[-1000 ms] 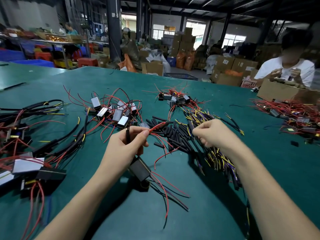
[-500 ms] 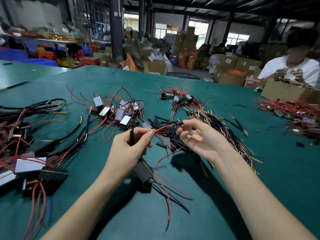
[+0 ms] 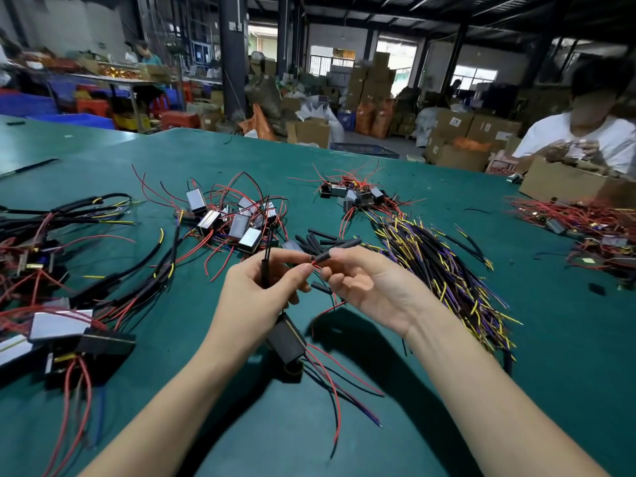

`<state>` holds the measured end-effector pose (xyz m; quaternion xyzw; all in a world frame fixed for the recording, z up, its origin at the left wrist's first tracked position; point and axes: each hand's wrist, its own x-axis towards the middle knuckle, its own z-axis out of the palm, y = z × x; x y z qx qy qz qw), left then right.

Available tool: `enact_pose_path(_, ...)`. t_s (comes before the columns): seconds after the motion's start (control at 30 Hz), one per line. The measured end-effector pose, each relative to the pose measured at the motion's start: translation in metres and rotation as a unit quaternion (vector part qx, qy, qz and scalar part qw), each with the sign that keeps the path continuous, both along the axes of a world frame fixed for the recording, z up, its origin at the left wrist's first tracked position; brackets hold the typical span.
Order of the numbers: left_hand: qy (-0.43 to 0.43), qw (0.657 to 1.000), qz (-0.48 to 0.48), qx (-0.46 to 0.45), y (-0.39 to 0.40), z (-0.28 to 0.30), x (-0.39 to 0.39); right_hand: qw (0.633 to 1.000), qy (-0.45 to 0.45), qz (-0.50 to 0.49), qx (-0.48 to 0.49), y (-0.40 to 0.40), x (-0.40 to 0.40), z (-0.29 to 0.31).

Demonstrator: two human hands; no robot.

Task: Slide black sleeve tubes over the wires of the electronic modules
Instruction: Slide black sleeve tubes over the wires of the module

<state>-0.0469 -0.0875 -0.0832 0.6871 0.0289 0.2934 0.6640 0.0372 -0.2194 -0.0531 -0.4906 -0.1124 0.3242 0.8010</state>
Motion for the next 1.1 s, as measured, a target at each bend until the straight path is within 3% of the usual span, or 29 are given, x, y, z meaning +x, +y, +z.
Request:
enact_pose_path(0.17, 0.01, 0.999, -0.004, -0.039, 0.002, -0.002, 0.002, 0.999, -0.038, -0.006, -0.003, 0.009, -0.007, -0.006)
enact_pose_path(0.37, 0.105, 0.992, 0.008, 0.076, 0.012, -0.005, 0.0, 0.996, -0.04, -0.085, -0.001, 0.001, 0.004, -0.006)
enact_pose_path(0.7, 0.114, 0.987, 0.023, 0.11, 0.009, -0.007, 0.002, 0.99, -0.12, -0.01, -0.069, 0.007, -0.002, -0.02)
enact_pose_path(0.83, 0.113, 0.99, -0.004, 0.088, 0.013, -0.006, 0.002, 0.98, -0.169, -0.019, -0.101, 0.003, -0.001, -0.017)
enact_pose_path(1.1, 0.143, 0.985, -0.051, 0.08, 0.014, -0.012, 0.003, 0.949, -0.234, 0.066, -0.202, 0.002, -0.007, -0.018)
